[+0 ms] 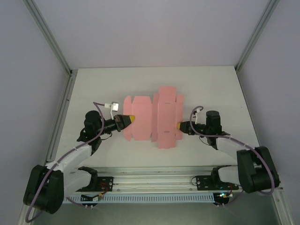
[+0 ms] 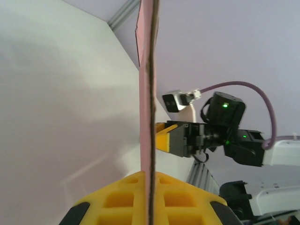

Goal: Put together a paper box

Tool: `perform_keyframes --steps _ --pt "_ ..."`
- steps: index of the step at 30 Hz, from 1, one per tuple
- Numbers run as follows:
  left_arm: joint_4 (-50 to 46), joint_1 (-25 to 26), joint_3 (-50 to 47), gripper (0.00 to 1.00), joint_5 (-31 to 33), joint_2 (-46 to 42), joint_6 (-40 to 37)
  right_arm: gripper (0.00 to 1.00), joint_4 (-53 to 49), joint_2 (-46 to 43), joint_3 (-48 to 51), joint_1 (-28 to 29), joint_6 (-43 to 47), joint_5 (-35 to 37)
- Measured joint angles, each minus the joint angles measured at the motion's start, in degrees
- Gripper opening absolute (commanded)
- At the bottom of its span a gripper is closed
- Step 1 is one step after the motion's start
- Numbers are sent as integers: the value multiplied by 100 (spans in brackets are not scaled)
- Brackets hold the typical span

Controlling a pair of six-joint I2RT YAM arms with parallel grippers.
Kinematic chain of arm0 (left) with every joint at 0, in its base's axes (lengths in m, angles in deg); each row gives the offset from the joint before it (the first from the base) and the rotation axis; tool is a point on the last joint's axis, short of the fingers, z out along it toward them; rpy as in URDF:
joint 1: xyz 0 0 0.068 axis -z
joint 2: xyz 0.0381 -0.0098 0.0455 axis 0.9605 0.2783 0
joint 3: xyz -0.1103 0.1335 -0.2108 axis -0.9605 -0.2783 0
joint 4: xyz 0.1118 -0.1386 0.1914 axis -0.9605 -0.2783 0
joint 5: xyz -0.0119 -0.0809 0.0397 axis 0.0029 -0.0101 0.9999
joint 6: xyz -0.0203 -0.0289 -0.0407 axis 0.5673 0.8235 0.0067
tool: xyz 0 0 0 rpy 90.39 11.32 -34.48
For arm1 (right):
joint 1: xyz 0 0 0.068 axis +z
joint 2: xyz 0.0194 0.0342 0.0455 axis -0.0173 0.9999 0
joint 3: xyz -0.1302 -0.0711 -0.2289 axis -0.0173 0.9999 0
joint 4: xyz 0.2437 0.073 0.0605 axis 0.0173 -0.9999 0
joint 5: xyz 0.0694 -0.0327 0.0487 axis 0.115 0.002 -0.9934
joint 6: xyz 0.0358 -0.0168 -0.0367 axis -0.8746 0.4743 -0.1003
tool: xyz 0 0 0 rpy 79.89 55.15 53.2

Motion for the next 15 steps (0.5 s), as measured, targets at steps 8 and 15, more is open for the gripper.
perform_keyframes --steps 8,15 --pt "-595 0 -46 8 570 -422 -291 0 -605 -1051 -166 4 238 -323" --pt "-1707 0 -59 100 1314 -835 -509 0 -2435 -1421 -1311 7 920 103"
